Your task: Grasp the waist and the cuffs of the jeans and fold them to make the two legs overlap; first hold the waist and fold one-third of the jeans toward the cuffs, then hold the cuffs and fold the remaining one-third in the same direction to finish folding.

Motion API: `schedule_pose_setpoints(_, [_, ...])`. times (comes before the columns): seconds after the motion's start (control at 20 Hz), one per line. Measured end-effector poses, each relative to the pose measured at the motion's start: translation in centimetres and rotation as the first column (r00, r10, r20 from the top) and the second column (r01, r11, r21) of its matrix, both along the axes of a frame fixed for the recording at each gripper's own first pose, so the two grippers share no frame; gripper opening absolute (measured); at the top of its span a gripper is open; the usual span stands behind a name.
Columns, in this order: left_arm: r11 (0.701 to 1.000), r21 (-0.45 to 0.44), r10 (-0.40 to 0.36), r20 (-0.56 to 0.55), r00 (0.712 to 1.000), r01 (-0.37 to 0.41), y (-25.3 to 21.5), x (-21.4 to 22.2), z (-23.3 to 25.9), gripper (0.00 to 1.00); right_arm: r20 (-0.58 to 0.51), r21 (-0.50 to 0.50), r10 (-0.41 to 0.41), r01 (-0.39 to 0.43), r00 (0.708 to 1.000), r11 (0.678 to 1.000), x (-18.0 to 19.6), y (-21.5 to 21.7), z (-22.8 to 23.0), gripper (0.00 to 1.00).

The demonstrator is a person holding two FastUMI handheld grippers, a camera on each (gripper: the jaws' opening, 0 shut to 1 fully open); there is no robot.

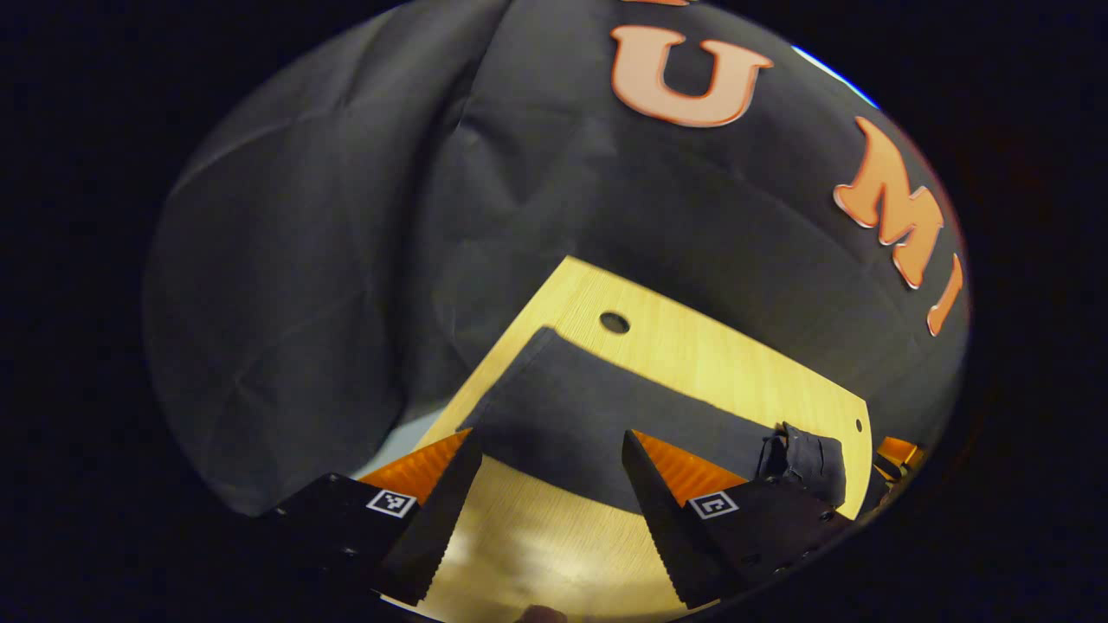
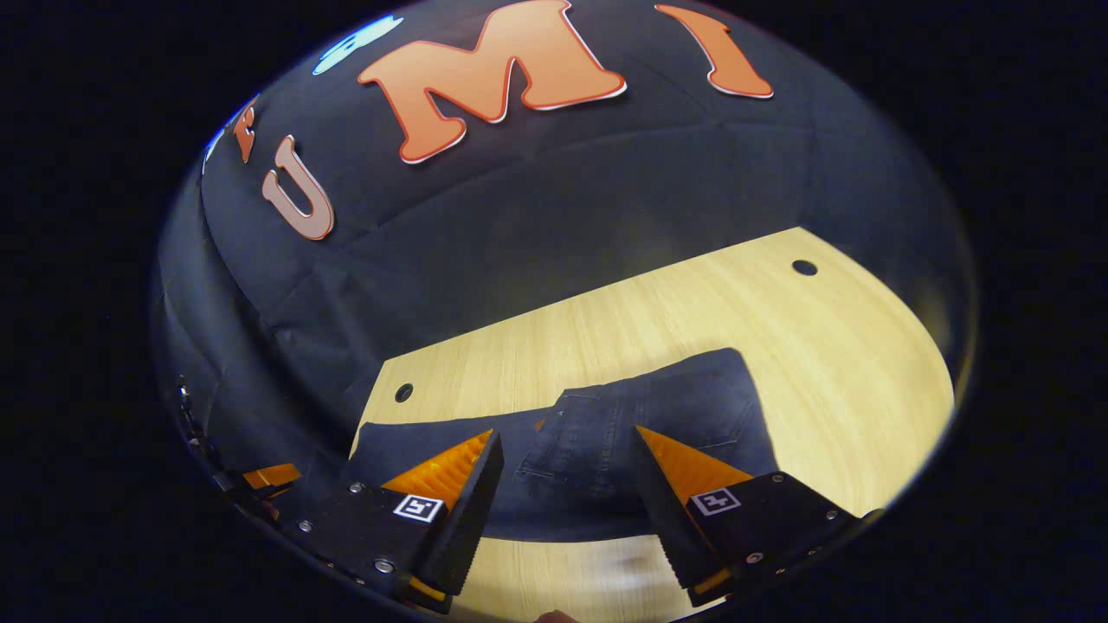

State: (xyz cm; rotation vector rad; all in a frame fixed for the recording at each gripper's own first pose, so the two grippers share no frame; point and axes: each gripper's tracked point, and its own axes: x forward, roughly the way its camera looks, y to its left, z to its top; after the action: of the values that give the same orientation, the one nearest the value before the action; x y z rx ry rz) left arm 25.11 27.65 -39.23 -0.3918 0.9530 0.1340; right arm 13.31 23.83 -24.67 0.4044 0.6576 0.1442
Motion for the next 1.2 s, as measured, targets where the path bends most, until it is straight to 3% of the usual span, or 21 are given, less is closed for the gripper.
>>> schedule_pose_setpoints(0.2, [0.995,-0.077,0.045,-0.17,0.984,-0.059,0.3,0.6,-5.4,0.98,0.023,-0.01,-0.073,0.073,0.997,0.997,-1.4,-2.5,1.3,0.9])
schedule_pose_setpoints(0.4, [0.979,-0.133,0.108,-0.3,0.948,-0.154,0.9,1.3,-8.3,0.98,0.038,-0.023,-0.122,0.123,0.992,0.992,-2.7,-4.0,1.8,0.92])
schedule_pose_setpoints(0.65, [0.984,-0.049,0.133,-0.438,0.889,-0.172,1.7,0.6,-10.1,0.98,0.037,-0.035,-0.171,0.173,0.984,0.984,-4.1,-5.5,2.0,0.93])
schedule_pose_setpoints(0.95, [0.978,0.087,0.205,-0.503,0.84,-0.187,2.0,0.7,-11.5,0.98,0.018,-0.031,-0.231,0.231,0.973,0.972,-5.5,-7.4,1.7,0.93])
schedule_pose_setpoints(1.15, [0.976,0.102,0.216,-0.473,0.854,-0.19,1.3,1.2,-11.9,0.94,0.017,-0.015,-0.256,0.257,0.966,0.966,-6.0,-7.9,1.7,0.93])
schedule_pose_setpoints(1.2, [0.978,0.087,0.208,-0.445,0.871,-0.189,1.1,2.1,-11.8,0.84,0.014,-0.012,-0.255,0.255,0.967,0.967,-6.0,-8.0,1.6,0.93])
